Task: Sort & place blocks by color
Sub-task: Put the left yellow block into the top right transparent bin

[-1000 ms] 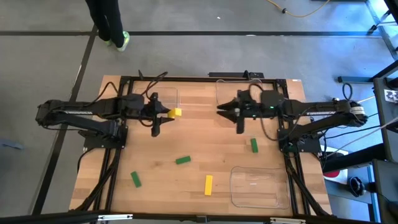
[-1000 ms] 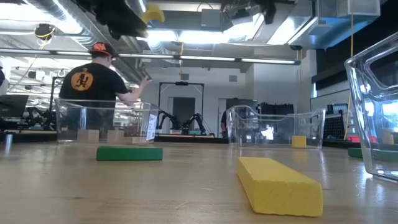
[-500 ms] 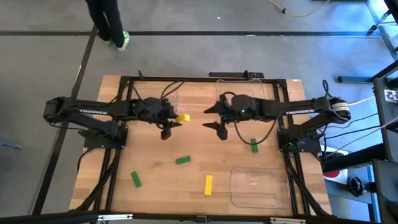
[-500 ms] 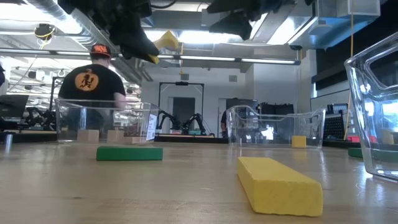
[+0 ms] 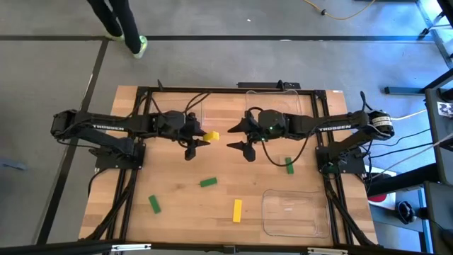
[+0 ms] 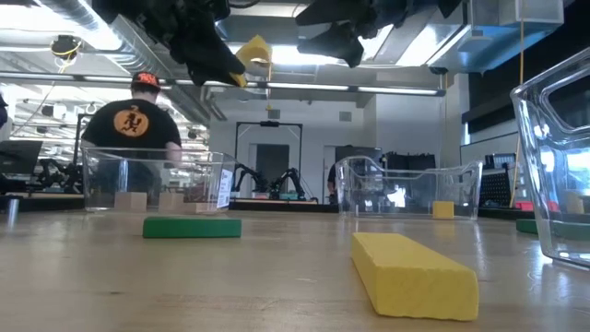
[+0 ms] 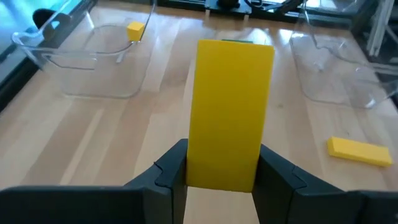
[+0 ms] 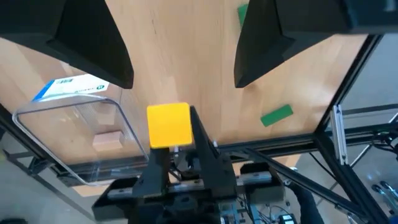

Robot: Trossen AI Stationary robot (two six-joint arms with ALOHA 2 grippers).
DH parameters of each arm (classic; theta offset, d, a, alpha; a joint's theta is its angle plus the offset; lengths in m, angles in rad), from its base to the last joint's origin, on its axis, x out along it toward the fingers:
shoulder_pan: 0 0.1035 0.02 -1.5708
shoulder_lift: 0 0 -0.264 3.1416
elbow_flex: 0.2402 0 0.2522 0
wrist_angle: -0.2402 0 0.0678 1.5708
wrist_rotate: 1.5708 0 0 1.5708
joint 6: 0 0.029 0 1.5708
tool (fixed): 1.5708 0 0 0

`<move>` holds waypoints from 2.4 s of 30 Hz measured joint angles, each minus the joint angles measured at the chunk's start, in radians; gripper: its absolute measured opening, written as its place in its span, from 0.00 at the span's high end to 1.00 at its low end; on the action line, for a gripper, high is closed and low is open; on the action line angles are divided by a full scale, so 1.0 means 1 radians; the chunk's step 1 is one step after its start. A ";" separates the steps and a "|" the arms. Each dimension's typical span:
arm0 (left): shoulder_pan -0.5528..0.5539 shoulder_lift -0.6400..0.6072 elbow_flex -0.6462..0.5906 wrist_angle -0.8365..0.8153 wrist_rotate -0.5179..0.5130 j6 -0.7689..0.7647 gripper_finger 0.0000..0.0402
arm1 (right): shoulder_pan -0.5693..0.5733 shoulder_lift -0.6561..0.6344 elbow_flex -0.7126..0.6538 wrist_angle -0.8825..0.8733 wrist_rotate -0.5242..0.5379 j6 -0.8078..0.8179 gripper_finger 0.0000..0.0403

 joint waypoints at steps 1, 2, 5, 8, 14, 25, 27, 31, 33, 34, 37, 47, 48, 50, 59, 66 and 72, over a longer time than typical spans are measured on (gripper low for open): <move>0.000 0.000 0.000 0.000 -0.001 0.014 0.70 | 0.000 0.000 0.000 0.001 0.000 -0.004 0.30; 0.000 0.000 0.000 0.000 -0.001 0.031 0.70 | 0.000 0.000 0.000 0.002 0.000 -0.009 0.30; 0.003 0.000 0.000 0.012 -0.002 0.047 0.70 | 0.000 0.000 0.000 0.003 -0.008 -0.045 0.30; 0.008 0.000 0.000 0.035 -0.001 0.063 0.70 | 0.000 0.010 0.000 0.014 -0.026 -0.113 0.30; 0.005 0.009 0.000 0.044 -0.001 0.063 0.70 | 0.000 0.049 0.000 0.069 -0.019 -0.153 0.30; -0.037 0.126 0.058 0.068 -0.038 0.064 0.70 | 0.000 0.107 -0.002 0.140 0.018 -0.130 0.30; -0.037 0.140 0.067 0.067 -0.038 0.065 0.70 | 0.000 0.108 -0.001 0.141 0.018 -0.129 0.30; -0.037 0.151 0.078 0.081 -0.030 0.073 0.70 | 0.000 0.110 -0.001 0.142 0.018 -0.123 0.30; -0.037 0.151 0.078 0.083 -0.030 0.073 0.70 | 0.000 0.110 -0.001 0.138 0.018 -0.105 0.30; -0.037 0.151 0.078 0.082 -0.030 0.072 0.70 | 0.000 0.110 -0.001 0.139 0.018 -0.101 0.30; -0.037 0.151 0.078 0.095 -0.033 0.068 0.70 | 0.000 0.110 -0.001 0.141 0.018 -0.099 0.33; -0.037 0.151 0.078 0.100 -0.033 0.060 0.70 | 0.000 0.110 -0.001 0.140 0.020 -0.056 0.66; -0.037 0.151 0.078 0.100 -0.030 0.059 0.70 | 0.000 0.110 -0.001 0.140 0.021 -0.055 0.67; -0.037 0.150 0.078 0.099 -0.030 0.058 0.70 | 0.000 0.110 -0.001 0.140 0.019 -0.054 0.67; -0.035 0.149 0.078 0.108 -0.036 0.046 0.57 | -0.001 0.093 -0.001 0.109 0.001 -0.051 0.67; 0.020 0.070 0.079 0.018 -0.001 0.011 0.46 | -0.037 -0.003 -0.001 -0.109 0.021 -0.105 0.67; 0.070 -0.046 0.079 -0.021 0.001 0.031 0.47 | -0.076 -0.092 -0.001 -0.259 0.060 -0.125 0.67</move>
